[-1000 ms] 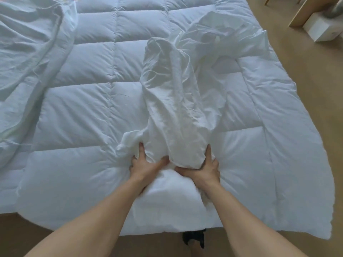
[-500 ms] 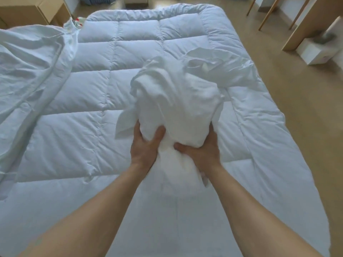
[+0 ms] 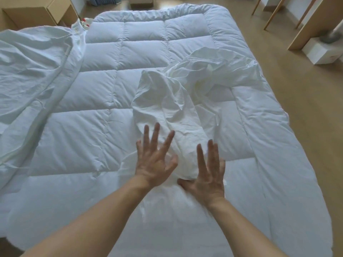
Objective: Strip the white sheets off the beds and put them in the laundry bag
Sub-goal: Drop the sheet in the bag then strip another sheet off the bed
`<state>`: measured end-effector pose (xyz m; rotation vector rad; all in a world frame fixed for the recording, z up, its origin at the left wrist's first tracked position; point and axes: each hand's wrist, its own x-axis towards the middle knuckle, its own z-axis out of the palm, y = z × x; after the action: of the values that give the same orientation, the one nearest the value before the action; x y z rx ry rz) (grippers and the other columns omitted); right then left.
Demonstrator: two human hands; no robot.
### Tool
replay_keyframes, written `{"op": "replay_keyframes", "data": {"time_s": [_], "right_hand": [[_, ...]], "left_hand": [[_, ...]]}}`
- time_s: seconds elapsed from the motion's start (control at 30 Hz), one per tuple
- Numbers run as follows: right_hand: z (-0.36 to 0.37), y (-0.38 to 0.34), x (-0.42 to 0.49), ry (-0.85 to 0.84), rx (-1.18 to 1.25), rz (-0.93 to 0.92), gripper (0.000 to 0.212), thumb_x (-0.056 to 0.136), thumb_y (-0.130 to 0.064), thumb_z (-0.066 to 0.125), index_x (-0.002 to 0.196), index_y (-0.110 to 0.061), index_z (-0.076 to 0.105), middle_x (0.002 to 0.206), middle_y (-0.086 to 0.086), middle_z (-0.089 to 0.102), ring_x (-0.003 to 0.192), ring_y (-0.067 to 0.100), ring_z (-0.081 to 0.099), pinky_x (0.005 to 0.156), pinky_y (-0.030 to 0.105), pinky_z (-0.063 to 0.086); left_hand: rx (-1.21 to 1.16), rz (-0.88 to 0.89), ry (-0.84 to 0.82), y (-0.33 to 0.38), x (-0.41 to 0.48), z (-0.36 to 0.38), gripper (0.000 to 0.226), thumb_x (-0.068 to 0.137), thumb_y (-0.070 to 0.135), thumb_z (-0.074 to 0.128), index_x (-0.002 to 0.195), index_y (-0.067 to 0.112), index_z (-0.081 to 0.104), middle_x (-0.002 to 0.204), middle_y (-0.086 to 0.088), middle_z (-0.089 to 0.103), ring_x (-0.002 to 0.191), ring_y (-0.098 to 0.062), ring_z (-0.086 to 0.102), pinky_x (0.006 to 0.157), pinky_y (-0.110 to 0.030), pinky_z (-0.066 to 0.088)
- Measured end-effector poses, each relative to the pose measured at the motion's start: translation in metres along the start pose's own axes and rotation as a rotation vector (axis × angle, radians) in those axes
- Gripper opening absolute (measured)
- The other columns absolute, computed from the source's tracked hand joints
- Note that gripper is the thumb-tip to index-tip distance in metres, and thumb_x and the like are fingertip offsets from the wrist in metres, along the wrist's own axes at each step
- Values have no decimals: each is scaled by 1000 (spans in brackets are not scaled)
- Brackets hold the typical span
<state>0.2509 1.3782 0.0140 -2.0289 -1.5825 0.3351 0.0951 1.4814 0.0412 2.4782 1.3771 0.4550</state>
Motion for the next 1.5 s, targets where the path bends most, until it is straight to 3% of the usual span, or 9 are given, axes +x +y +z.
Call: {"op": "replay_keyframes", "data": {"time_s": [0.27,0.47,0.57,0.67,0.83,1.0,1.13,1.23,1.5], "right_hand": [[17,27,11,-587,-118,126,88,83,-73,37,147,-55,-21,158,-20,-33,143,10,-38,120,54,-10],[-6,21,68,-529,-89,175,113,57,-99,-8,142,-43,41,146,-9,40,140,19,33,111,44,21],[-18,17,123,-141,-54,202,101,67,-96,14,131,-30,56,131,-3,53,125,23,47,104,45,31],[-20,24,188,-241,-43,313,112,64,-92,32,156,-29,17,163,3,12,151,26,4,117,55,16],[2,51,264,-417,-74,459,134,60,-90,58,154,-34,-19,163,3,-25,149,30,-25,115,66,9],[28,70,300,-423,-59,509,150,54,-76,78,151,-34,-28,159,8,-36,149,35,-24,111,72,8],[46,75,308,-392,200,502,151,58,-49,90,152,-30,-27,166,5,-10,153,26,9,119,49,23],[56,57,299,-358,764,577,138,54,-25,93,158,-31,3,152,-4,41,134,21,48,107,40,47],[-19,-2,306,-110,1089,533,48,63,11,68,106,-9,68,96,12,73,85,29,70,73,40,60]], "left_hand": [[74,-228,-627,-18,14,46,58,100,57,12,155,45,-3,166,11,-9,152,-18,-12,119,-56,-6],[206,-126,-540,-15,70,39,68,82,59,6,115,30,58,126,0,63,116,-26,59,98,-42,42],[230,40,-150,-14,101,30,48,86,49,27,87,23,67,93,1,69,87,-28,64,79,-38,46],[202,68,161,-28,143,29,40,84,43,46,99,15,71,107,-4,68,97,-29,60,82,-40,44],[77,-352,2,-49,212,26,96,72,77,35,155,31,18,163,-5,8,150,-23,5,118,-52,13],[20,-724,-89,-72,259,27,129,60,85,63,151,45,-20,161,0,-29,150,-31,-19,115,-65,8],[-513,-946,-23,-95,263,40,139,51,65,86,154,41,-4,161,-11,21,138,-34,41,110,-47,40],[-883,-897,-39,-85,262,40,68,71,19,86,132,13,56,114,-8,70,104,-31,69,69,-28,58],[-1031,-718,103,-42,268,-36,46,64,21,86,107,16,72,99,-4,76,90,-24,74,76,-36,61]]}}
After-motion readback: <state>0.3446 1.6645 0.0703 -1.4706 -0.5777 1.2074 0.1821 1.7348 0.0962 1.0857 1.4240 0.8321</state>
